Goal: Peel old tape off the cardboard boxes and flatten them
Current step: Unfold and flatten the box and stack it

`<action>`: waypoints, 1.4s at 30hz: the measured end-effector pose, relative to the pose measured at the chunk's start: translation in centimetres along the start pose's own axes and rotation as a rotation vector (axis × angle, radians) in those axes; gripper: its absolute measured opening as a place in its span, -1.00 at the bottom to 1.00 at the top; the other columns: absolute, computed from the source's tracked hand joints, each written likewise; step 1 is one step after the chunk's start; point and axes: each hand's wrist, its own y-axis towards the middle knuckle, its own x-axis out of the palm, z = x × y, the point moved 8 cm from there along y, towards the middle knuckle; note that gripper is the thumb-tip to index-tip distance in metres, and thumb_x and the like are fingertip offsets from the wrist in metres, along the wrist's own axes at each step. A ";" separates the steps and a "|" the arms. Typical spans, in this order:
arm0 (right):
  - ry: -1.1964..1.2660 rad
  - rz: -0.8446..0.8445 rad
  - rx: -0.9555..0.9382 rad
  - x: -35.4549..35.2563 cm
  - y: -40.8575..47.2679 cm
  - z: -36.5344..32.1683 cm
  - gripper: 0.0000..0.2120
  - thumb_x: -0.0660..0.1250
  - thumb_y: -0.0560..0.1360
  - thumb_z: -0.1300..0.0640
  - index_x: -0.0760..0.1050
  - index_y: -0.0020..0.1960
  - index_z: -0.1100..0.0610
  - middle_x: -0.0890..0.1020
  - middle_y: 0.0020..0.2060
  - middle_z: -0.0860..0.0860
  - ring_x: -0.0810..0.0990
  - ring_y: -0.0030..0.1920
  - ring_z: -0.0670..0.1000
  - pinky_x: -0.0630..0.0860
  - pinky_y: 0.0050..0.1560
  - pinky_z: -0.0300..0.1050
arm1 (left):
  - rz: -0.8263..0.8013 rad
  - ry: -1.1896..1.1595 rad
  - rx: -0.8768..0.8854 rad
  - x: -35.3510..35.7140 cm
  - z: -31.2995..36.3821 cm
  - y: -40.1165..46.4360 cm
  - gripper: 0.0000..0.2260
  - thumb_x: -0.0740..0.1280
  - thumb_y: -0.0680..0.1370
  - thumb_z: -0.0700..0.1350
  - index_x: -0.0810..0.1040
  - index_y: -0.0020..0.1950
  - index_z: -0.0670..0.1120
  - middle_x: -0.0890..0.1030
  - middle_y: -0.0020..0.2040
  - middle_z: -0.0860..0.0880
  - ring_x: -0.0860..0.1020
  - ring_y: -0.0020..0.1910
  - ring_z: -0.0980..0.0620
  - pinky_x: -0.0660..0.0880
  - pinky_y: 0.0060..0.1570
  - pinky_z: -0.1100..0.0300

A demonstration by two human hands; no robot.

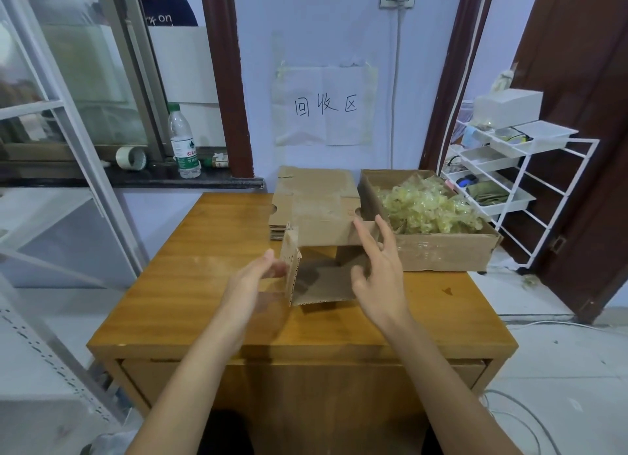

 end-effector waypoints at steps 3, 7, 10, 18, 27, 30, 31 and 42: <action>0.015 -0.031 -0.047 0.2 -0.9 -0.3 -0.16 0.23 0.57 0.45 0.14 0.66 -0.22 -0.03 0.66 -0.19 0.24 0.58 -0.03 0.52 0.36 -0.10 | -0.032 -0.203 -0.213 0.5 -2.2 0.8 -0.56 0.20 0.66 0.26 0.58 0.30 -0.03 0.64 0.23 -0.08 0.67 0.09 -0.26 0.61 0.14 -0.21; 0.003 -0.067 -0.060 0.7 -1.8 -0.4 -0.15 0.20 0.58 0.47 0.11 0.67 -0.21 0.02 0.68 -0.13 0.13 0.61 -0.16 0.35 0.35 -0.39 | -0.117 -0.298 -0.366 1.6 -3.8 1.4 -0.47 0.30 0.59 0.31 0.43 0.40 -0.02 0.57 0.22 -0.22 0.62 0.16 -0.28 0.61 0.17 -0.23; 0.001 -0.101 -0.068 1.2 -2.3 -0.5 -0.14 0.18 0.56 0.49 0.09 0.68 -0.17 0.06 0.67 -0.12 0.06 0.55 -0.37 0.21 0.30 -0.58 | -0.128 -0.355 -0.412 2.2 -4.1 1.8 -0.42 0.37 0.53 0.32 0.49 0.36 -0.08 0.64 0.19 -0.28 0.67 0.09 -0.24 0.69 -0.07 -0.07; 0.542 -0.064 0.187 1.5 -3.5 0.6 -0.29 0.20 0.54 -0.17 0.08 0.66 -0.22 0.21 0.59 -0.27 0.27 0.53 -0.26 0.29 0.49 -0.15 | -0.108 -0.344 -0.388 1.7 -5.3 2.8 -0.39 0.46 0.46 0.29 0.55 0.31 -0.13 0.67 0.14 -0.25 0.66 0.06 -0.17 0.65 -0.10 0.08; 0.885 -0.426 0.799 4.2 -2.2 6.0 -0.57 0.40 0.60 -0.08 0.56 0.40 0.07 0.70 0.25 0.00 0.60 0.33 0.06 0.42 0.44 0.07 | -0.163 -0.226 -0.335 2.1 -5.2 3.0 -0.39 0.47 0.48 0.26 0.50 0.42 -0.05 0.69 0.20 -0.16 0.66 0.19 -0.16 0.66 -0.10 0.10; 0.855 -0.402 0.858 3.9 -2.1 6.9 -0.65 0.44 0.59 0.08 0.60 0.32 0.22 0.72 0.19 0.13 0.66 0.22 0.11 0.55 0.24 0.00 | -0.143 -0.164 -0.324 2.1 -5.5 3.2 -0.31 0.53 0.38 0.28 0.54 0.39 -0.05 0.70 0.17 -0.13 0.65 0.14 -0.12 0.62 -0.08 0.09; 0.859 -0.384 0.878 3.8 -2.2 7.3 -0.66 0.44 0.59 0.12 0.60 0.30 0.25 0.72 0.17 0.15 0.66 0.20 0.13 0.57 0.20 0.00 | -0.123 -0.128 -0.323 2.0 -5.7 3.3 -0.28 0.55 0.34 0.30 0.55 0.37 -0.06 0.70 0.17 -0.12 0.64 0.13 -0.12 0.61 -0.05 0.08; 0.965 -0.368 0.913 3.3 -4.5 9.6 -0.66 0.32 0.58 0.34 0.54 0.35 0.19 0.71 0.18 0.19 0.69 0.20 0.20 0.64 0.07 0.00 | 0.114 0.129 -0.149 1.7 -5.4 3.7 -0.32 0.70 0.30 0.12 0.43 0.27 0.01 0.59 0.07 0.11 0.61 0.02 0.08 0.60 -0.12 0.14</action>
